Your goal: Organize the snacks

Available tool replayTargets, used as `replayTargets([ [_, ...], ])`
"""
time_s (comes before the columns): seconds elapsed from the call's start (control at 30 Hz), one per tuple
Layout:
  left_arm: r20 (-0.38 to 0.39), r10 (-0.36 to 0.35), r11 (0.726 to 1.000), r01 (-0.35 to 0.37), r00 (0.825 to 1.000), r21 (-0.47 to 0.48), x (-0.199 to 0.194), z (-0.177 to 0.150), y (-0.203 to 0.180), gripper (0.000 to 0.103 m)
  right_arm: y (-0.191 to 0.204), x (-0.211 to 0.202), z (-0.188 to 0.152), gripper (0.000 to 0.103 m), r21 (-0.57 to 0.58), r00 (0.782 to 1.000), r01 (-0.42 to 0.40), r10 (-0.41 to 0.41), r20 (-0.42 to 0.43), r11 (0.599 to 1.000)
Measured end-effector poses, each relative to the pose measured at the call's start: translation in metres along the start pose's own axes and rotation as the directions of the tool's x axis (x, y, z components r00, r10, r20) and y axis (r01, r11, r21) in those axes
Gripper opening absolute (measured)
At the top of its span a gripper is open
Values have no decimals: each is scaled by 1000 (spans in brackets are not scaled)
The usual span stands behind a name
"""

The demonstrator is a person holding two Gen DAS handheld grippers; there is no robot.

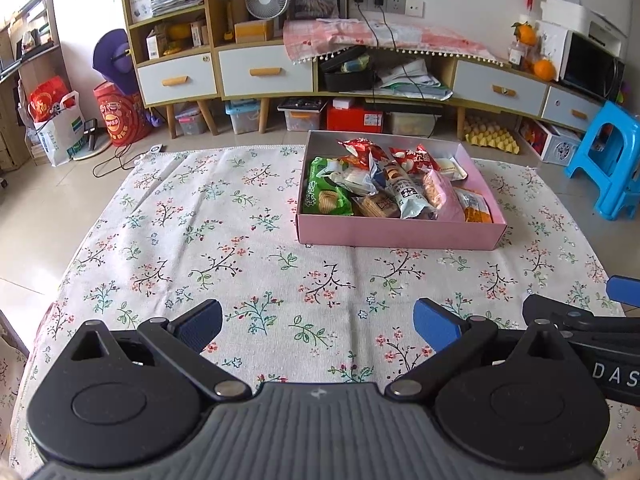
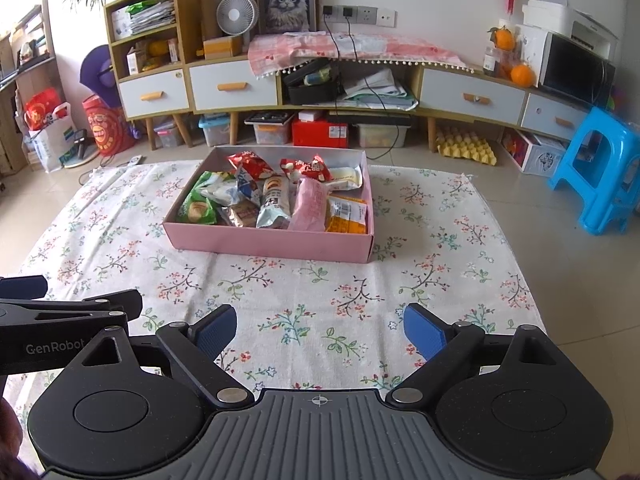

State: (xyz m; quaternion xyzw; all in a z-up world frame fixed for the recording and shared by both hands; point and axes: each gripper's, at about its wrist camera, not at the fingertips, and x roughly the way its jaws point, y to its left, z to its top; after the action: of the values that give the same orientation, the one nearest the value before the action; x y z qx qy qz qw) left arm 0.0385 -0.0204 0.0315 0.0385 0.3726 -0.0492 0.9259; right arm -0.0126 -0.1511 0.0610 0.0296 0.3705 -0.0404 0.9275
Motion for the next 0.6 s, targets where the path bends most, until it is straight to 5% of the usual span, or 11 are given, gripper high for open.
replayTargets([
  [0.6,0,-1,1000,1,1000,0,1,-1,0,102,1,0,0,93,-3,1000,1,-1,-2,1000],
])
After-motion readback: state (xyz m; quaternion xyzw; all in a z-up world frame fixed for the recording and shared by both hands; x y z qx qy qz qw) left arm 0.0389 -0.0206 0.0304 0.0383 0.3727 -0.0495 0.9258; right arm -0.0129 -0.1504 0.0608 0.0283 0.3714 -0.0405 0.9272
